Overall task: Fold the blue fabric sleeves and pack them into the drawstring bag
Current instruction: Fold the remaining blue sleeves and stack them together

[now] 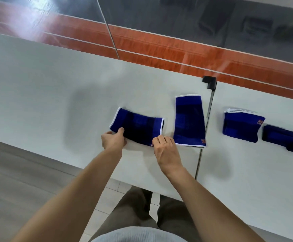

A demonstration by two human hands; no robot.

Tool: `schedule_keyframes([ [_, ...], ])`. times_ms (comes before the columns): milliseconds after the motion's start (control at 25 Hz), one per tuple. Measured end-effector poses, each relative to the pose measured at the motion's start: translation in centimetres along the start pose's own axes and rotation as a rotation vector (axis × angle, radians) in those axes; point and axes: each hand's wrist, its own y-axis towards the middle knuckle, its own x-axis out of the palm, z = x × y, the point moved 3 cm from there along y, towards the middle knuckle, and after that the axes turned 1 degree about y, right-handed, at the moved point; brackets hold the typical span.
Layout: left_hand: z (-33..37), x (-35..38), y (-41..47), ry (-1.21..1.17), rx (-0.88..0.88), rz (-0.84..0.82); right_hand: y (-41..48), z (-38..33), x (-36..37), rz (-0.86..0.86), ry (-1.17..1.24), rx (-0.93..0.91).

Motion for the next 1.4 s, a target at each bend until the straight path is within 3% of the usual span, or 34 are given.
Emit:
schedule_keyframes([
  [120,1.7,0.5,0.6,-0.152,-0.002,-0.004,-0.7,0.3,-1.4,0.053,0.150,0.047],
  [200,3.4,0.9,-0.3,-0.166,0.146,-0.115,-1.5,1.0,-3.1,0.102,0.360,0.135],
  [360,7.9,2.6,-3.9,0.049,0.484,-0.333,-2.6,3.3,-6.4,0.186,0.965,0.408],
  [480,9.9,4.6,-5.7,0.298,0.625,-0.450,-3.3,5.4,-7.8,0.250,1.160,0.566],
  [600,11.2,7.1,-7.1,0.656,0.902,-0.385,-4.4,7.4,-8.1,0.282,1.267,0.739],
  [720,12.6,10.7,-8.1,0.741,1.094,-0.392,-5.6,8.9,-8.0,0.296,1.374,0.828],
  [920,13.0,17.8,-9.9,0.869,1.076,-0.735,-7.5,12.1,-7.8,0.323,1.283,0.938],
  [1000,12.4,20.2,-10.3,0.936,1.056,-0.790,-8.0,13.5,-7.4,0.344,1.162,0.971],
  [1400,9.5,25.0,-8.2,1.090,1.187,-0.598,-7.5,15.6,-5.9,0.211,0.813,0.919],
])
